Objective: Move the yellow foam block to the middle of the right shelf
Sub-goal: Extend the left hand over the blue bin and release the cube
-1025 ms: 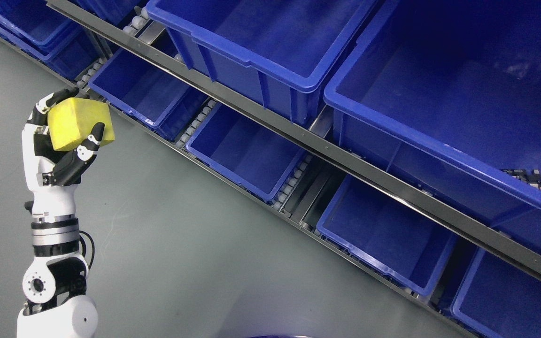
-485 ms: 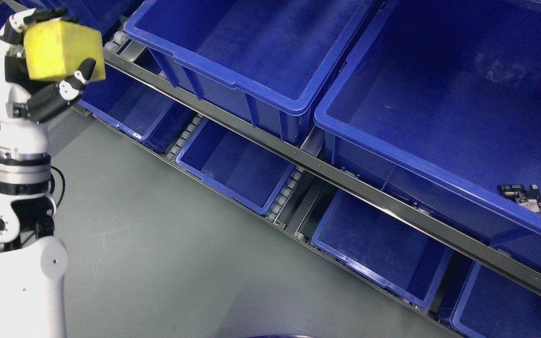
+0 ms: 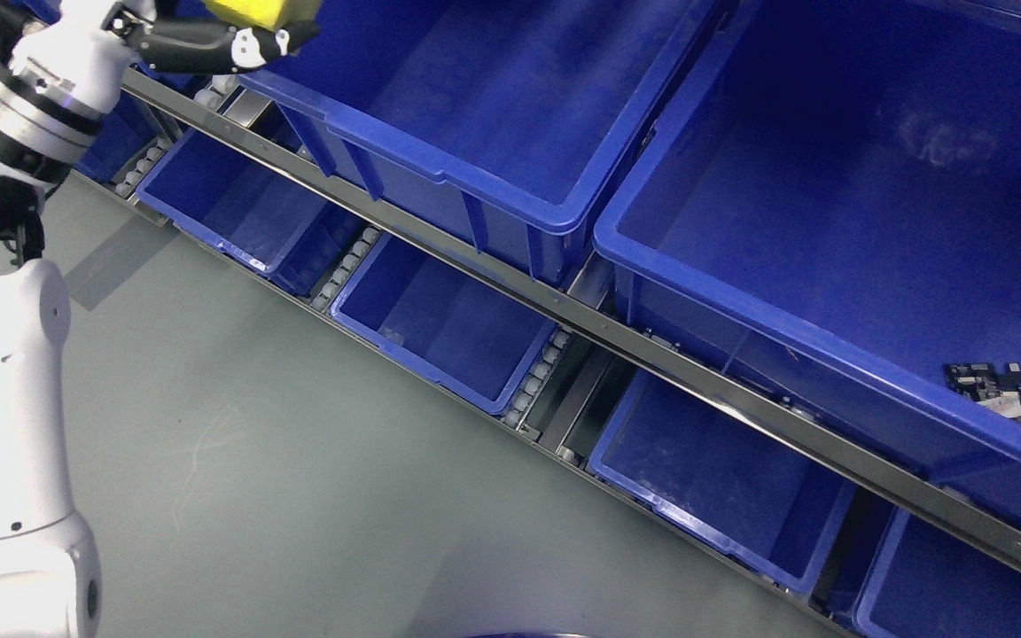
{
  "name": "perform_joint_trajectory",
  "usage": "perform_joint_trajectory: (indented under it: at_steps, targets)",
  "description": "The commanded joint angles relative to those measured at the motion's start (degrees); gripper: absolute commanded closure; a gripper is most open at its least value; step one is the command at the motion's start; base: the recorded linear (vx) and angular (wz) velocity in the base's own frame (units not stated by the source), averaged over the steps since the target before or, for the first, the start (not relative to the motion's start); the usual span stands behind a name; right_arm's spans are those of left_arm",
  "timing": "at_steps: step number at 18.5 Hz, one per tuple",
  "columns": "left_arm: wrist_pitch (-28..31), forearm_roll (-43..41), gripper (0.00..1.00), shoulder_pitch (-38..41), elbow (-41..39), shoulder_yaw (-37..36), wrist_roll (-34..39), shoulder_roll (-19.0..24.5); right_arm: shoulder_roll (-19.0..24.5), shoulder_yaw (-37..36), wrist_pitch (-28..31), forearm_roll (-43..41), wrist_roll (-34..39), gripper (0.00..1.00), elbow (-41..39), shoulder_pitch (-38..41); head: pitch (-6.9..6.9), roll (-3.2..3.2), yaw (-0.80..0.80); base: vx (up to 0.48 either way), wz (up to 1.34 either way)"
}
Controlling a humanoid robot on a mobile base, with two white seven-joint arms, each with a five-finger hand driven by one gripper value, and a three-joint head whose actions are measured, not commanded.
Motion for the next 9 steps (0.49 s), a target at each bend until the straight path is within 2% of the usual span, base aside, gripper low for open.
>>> perform_joint_trajectory:
  at_steps: [1, 6, 7, 9]
  targets:
    - [-0.3, -14.8, 0.61, -9.2, 20.1, -10.9, -1.7, -5.4, -1.0, -0.7, 0.0, 0.2, -0.1, 0.0, -1.0, 1.4, 0.0, 0.0, 0.0, 0.0, 0.0]
    - [-0.3, -17.5, 0.55, -12.2, 27.3, -13.3, -1.2, -13.6, -1.0, -0.7, 0.0, 0.2, -0.1, 0.0, -1.0, 1.4, 0.0, 0.0, 0.0, 0.0, 0.0]
    - [-0.3, -18.2, 0.5, -12.3, 28.0, -13.5, -1.1, -14.8, -1.0, -0.7, 0.0, 0.2, -0.1, 0.0, -1.0, 1.4, 0.0, 0.0, 0.0, 0.0, 0.0]
    - [-0.1, -21.6, 0.28, -12.7, 28.6, -13.3, -0.9, -16.1, -1.0, -0.7, 0.0, 0.2, -0.1, 0.0, -1.0, 1.3, 0.0, 0.0, 0.0, 0.0, 0.0]
